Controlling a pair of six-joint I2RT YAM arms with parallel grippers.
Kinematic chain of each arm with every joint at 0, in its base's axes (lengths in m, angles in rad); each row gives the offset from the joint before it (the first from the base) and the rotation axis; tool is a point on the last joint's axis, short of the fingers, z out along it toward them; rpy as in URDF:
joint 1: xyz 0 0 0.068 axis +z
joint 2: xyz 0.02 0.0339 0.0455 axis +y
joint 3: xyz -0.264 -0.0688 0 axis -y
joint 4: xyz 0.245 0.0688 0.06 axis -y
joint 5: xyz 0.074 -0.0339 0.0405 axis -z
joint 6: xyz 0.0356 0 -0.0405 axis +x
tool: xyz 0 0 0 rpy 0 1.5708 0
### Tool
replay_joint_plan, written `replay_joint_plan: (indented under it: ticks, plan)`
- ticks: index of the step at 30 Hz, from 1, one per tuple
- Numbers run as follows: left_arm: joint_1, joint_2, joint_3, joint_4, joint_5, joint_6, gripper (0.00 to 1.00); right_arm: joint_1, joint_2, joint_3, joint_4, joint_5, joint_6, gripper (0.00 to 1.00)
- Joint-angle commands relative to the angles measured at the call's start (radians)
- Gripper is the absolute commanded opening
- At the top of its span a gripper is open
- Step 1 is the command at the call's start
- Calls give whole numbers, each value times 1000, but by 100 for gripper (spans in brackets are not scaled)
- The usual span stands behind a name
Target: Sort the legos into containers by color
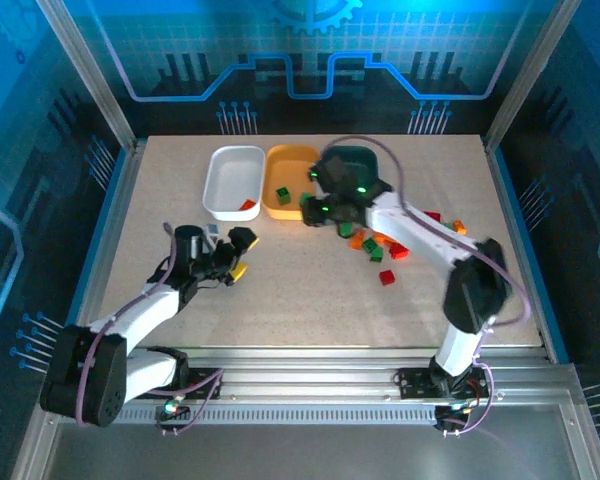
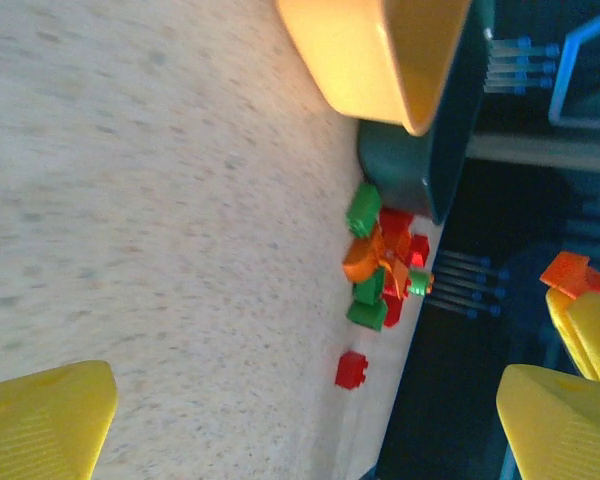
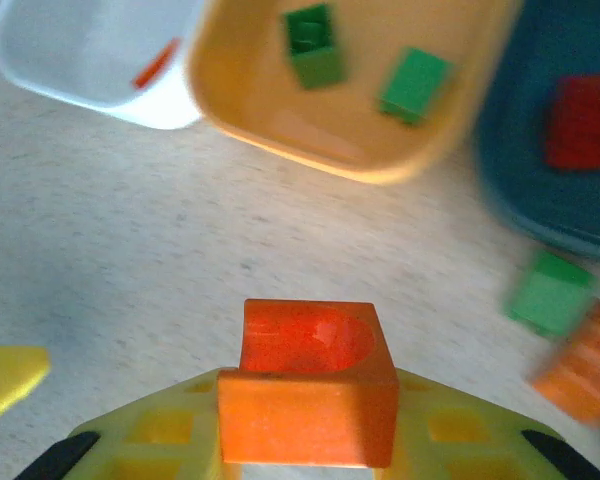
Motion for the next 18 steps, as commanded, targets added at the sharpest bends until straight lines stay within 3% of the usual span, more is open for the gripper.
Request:
replay_joint_plan:
  ticks: [1,9,15,16,18]
  plan:
    - [69,-101,-49,-151,31,-10,99,49,185,190,92,-58,-59,33]
    - [142,-245,-65,-336,91,97,99,58,599,696,11,-72,-142,31]
    - [152,-237,-55,-324,144,137,99,58,842,1077,-119,-32,-157,33]
    - [153,-234,-52,-324,150,144,99,55,856,1096,-124,-32,-155,36]
    - [153,-228,-46,-320,163,159,99,50,864,1104,-121,-54,-145,54]
